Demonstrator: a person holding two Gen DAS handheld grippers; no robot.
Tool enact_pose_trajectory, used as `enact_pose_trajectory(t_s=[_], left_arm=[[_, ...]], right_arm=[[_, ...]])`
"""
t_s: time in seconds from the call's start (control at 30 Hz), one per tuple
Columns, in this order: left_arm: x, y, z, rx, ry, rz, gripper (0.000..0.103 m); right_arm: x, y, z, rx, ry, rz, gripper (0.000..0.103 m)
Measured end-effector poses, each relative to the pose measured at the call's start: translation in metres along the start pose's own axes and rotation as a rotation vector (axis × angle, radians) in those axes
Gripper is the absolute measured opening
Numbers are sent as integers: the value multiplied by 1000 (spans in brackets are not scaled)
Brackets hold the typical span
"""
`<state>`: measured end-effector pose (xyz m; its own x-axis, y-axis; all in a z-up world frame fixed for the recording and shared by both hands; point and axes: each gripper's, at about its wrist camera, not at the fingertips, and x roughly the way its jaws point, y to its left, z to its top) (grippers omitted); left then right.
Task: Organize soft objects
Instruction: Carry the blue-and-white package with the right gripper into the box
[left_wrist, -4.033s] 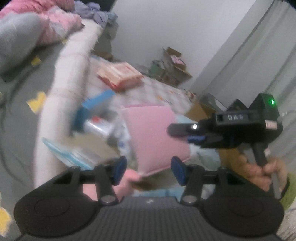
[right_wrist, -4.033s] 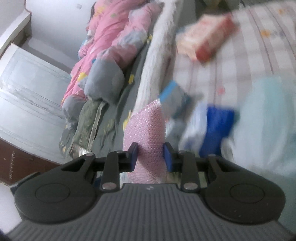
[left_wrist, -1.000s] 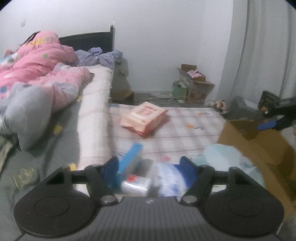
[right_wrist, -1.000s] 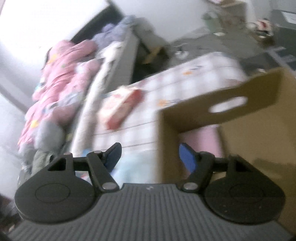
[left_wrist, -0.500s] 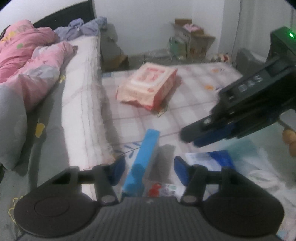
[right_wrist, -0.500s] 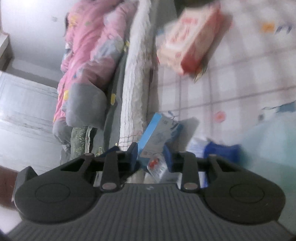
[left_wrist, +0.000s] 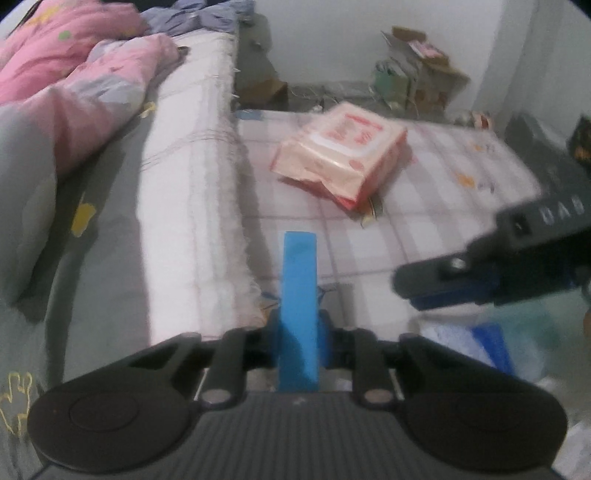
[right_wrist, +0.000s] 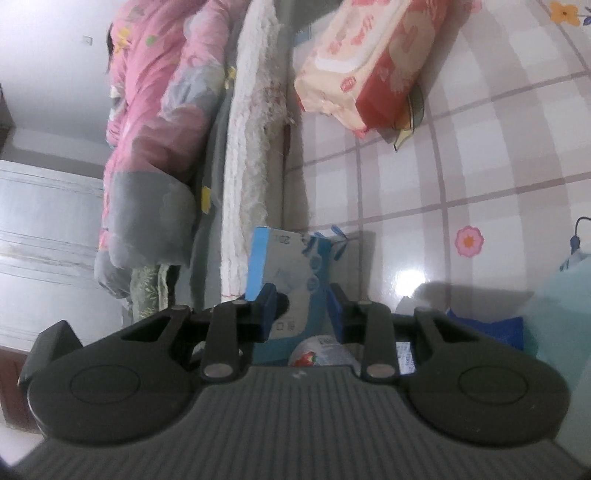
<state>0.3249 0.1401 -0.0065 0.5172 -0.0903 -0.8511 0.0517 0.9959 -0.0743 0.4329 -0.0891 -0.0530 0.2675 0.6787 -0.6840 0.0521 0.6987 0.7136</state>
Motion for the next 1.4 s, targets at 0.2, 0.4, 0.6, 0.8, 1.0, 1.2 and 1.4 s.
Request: enact_pose_trajectory(t_s=[0.2,0.4,0.6,0.8,1.0,1.2,1.4], left_arm=[[-45,32,0,-191,-65,-82,20],[-101,49,-19,-336,-159,-229,20],[-146,31,-54,-385,-251,-395,20],[-156,9,-81,-419,-297,-526,20],[-152,-10,-93,-407,-293,-601,20],[-156,-42,-91,-333,-291,-609,24],[-155,-92,-66,-233,-271,-651,27]], right_arm=[[-20,-1,-8,45,-36,78,31],[-27,4,-30,104,-20,211,37],[-42,-5,-66,186,-24,397,51],[-67,-18,-105,238,-23,561,54],[-103,-21,-126,164,-55,551,49],[-150,-30,-135,93,-149,486,32],[-216,-39,-134,27,-255,404,28]])
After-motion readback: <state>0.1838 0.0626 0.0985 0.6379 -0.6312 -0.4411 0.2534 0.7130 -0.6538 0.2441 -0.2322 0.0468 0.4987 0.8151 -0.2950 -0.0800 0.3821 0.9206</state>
